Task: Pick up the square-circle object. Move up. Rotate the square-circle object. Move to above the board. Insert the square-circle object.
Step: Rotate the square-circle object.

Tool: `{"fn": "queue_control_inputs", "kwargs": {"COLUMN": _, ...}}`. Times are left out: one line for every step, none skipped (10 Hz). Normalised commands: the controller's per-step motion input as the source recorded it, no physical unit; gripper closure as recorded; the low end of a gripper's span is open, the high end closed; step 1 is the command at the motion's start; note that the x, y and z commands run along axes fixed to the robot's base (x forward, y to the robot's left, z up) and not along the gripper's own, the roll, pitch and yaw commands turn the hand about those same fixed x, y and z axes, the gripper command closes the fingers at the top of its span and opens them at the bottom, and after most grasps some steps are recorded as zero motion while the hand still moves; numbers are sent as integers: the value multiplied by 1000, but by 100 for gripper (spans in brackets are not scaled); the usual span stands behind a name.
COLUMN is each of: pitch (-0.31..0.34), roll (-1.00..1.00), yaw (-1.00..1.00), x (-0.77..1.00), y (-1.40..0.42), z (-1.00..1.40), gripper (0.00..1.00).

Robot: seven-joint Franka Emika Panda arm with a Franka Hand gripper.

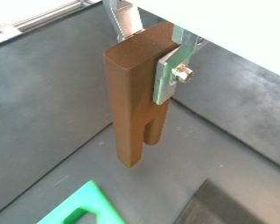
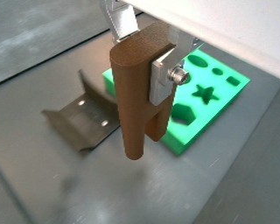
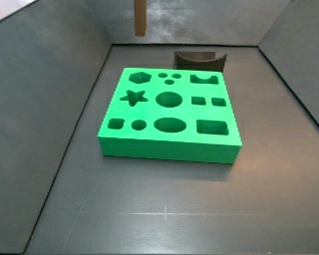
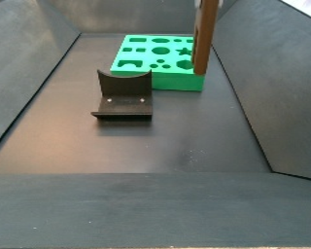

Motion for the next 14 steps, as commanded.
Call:
{"fn": "queue_control_inputs", "kwargs": {"pitch": 38, "roll": 89, "yaw": 21, "x": -88, "y": -466, "z": 113, "gripper": 100}}
{"fn": "queue_control_inputs", "kwargs": {"pitch": -15, "roll": 4, "yaw": -1000, "x": 0, "y": 0, "z": 0, "gripper": 100}}
{"fn": "queue_control_inputs", "kwargs": {"pitch": -17, "roll": -24, "yaw": -1000, "x": 18, "y": 126, "z": -26, "gripper": 100}}
{"fn": "queue_control_inputs", "kwargs": {"pitch": -22, "roll": -49, "yaw": -1000, "x": 25, "y": 92, "z": -24, "gripper": 100}}
{"fn": "queue_control_inputs", "kwargs": {"pitch": -25, "roll": -57, "yaw": -1000, "x": 27, "y": 51, "z": -24, "gripper": 100}}
{"fn": "queue_control_inputs", "kwargs": {"pitch": -23, "roll": -67, "yaw": -872, "x": 21, "y": 33, "z": -21, "gripper": 100}}
{"fn": "queue_control_inputs", "kwargs": {"pitch": -18, "roll": -66, "yaw": -627, "x": 16, "y": 28, "z": -16, "gripper": 100}}
{"fn": "queue_control_inputs", "kwargs": {"pitch": -14, "roll": -63, "yaw": -403, "x": 14, "y": 22, "z": -16, "gripper": 100}}
{"fn": "queue_control_inputs", "kwargs": {"pitch": -11, "roll": -59, "yaw": -204, "x": 12, "y": 16, "z": -14, "gripper": 100}}
{"fn": "queue_control_inputs", "kwargs": {"pitch": -3, "roll": -18, "yaw": -1000, "x": -32, "y": -87, "z": 0, "gripper": 100}}
{"fn": "queue_control_inputs", "kwargs": {"pitch": -2, "roll": -19, "yaw": -1000, "x": -33, "y": -84, "z": 1, "gripper": 100}}
{"fn": "queue_control_inputs", "kwargs": {"pitch": -4, "roll": -21, "yaw": -1000, "x": -28, "y": -54, "z": 9, "gripper": 100}}
{"fn": "queue_control_inputs", "kwargs": {"pitch": -5, "roll": -25, "yaw": -1000, "x": -26, "y": -23, "z": 10, "gripper": 100}}
{"fn": "queue_control_inputs", "kwargs": {"pitch": -6, "roll": -28, "yaw": -1000, "x": -24, "y": -11, "z": 11, "gripper": 100}}
